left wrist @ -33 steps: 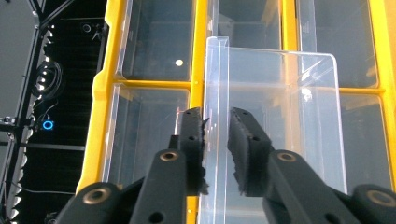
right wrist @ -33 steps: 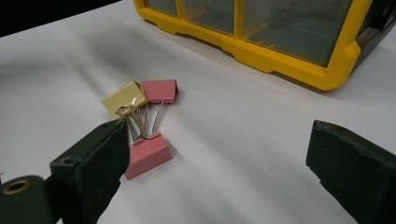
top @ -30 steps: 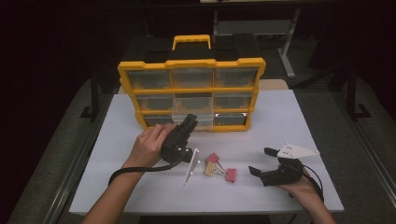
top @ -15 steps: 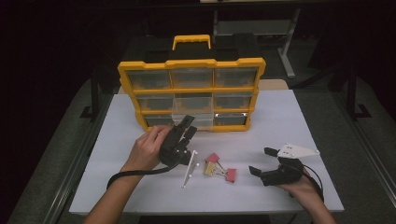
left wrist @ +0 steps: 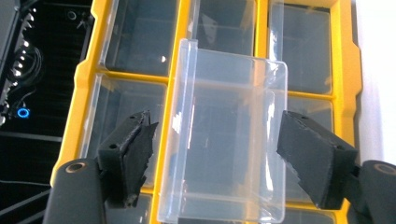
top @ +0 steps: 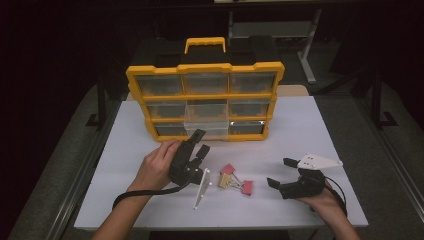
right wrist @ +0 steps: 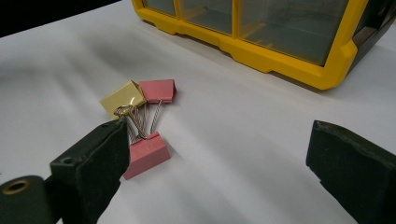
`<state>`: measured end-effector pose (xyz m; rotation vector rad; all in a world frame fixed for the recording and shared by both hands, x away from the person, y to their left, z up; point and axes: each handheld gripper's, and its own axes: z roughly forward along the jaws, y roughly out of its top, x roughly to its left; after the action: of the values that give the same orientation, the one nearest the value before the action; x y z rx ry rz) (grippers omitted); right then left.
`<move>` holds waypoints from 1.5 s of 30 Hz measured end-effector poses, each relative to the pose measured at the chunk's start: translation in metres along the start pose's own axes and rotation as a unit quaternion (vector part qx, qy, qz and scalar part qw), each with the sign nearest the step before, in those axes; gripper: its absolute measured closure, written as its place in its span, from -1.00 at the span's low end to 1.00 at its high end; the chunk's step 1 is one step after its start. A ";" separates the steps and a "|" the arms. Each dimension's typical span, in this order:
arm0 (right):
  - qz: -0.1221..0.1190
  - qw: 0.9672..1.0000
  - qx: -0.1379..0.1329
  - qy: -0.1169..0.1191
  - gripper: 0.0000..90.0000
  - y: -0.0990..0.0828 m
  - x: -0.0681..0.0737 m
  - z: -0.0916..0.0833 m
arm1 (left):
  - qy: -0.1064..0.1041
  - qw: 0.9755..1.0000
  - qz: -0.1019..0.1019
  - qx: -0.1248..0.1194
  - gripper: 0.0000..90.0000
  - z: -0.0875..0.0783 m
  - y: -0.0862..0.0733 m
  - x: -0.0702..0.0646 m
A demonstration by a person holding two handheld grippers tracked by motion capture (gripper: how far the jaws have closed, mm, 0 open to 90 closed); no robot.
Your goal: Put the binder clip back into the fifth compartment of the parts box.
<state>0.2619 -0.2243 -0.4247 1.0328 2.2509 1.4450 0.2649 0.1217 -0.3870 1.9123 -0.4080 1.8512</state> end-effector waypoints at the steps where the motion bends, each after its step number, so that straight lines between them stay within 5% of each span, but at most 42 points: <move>1: 0.000 1.000 0.000 0.001 -0.88 0.000 0.000 0.000 | -0.001 1.000 0.001 0.001 -0.43 -0.001 0.000 -0.001; 25: -0.002 1.000 0.001 -0.001 -0.88 -0.001 0.000 -0.001 | -0.039 0.999 -0.013 0.018 -0.93 -0.011 -0.008 -0.037; 45: -0.003 1.000 0.002 0.001 -0.88 -0.002 -0.001 0.001 | -0.085 0.994 -0.053 0.034 -1.00 -0.014 -0.016 -0.055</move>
<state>0.2625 -0.2250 -0.4271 1.0247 2.2561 1.4400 0.2576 0.1376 -0.4435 2.1027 -0.2944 1.6625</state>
